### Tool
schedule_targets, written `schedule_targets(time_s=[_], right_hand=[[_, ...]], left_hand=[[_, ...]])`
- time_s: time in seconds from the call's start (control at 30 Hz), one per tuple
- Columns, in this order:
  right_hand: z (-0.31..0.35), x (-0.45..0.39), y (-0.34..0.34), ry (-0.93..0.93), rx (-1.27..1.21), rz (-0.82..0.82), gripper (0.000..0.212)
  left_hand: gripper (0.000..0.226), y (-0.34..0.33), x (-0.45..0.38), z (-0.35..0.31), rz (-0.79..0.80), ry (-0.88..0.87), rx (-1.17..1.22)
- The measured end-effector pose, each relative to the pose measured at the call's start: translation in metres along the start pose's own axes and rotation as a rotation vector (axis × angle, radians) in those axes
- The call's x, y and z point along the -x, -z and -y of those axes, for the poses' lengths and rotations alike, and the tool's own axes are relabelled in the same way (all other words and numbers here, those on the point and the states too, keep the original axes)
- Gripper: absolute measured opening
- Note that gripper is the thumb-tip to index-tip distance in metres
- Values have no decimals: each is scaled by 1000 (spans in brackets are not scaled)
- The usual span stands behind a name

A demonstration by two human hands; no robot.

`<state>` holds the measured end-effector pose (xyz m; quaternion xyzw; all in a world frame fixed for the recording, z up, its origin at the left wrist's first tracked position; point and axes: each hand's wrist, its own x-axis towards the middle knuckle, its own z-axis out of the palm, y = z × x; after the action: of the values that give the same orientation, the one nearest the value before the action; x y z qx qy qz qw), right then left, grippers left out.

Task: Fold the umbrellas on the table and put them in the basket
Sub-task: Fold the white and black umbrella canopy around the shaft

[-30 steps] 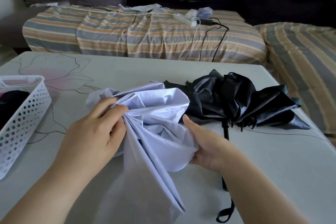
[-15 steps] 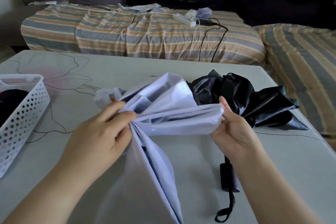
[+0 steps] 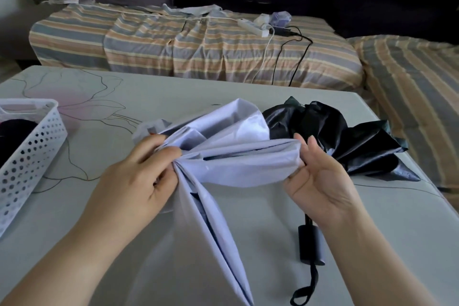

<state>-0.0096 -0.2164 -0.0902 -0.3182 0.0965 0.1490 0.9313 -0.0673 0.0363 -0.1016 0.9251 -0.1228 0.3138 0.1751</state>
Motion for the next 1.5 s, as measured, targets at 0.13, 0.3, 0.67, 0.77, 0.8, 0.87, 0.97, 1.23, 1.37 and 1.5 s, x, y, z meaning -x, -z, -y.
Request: schedule_targets(time_s=[0.13,0.3,0.67,0.77,0.8,0.87,0.97,1.23,1.37,1.5], right_hand=[[-2,-1,4,-46,337,-131,52],[1,21,-8,677,1005,-69,23],[-57,27,-38,787,2070,262,11],[-41,19,-20,652,2318,252,15],[-34,16,-15,677,2337,203,17],[-25,10,-5,728,2353,126,23],[-19,3,14,865,2468,156,25],[-31,11,6,910,2194,168,12],[-50,15,-10,994,2104,275,4],[-66,9,-18,1044,2046,169,21]], left_hand=[[21,3,-1,6,-30,43,-11],[26,3,-1,7,0,74,-1],[27,0,-2,-1,71,29,-28],[22,1,-2,2,25,15,-17],[21,0,-1,2,21,-11,-18],[20,-3,0,1,17,-66,-34],[21,-1,0,7,-13,-5,-25],[25,-3,-1,1,-7,-6,-46],[26,-4,-1,-4,0,-17,-64],[22,-6,-1,-7,35,-63,-50]])
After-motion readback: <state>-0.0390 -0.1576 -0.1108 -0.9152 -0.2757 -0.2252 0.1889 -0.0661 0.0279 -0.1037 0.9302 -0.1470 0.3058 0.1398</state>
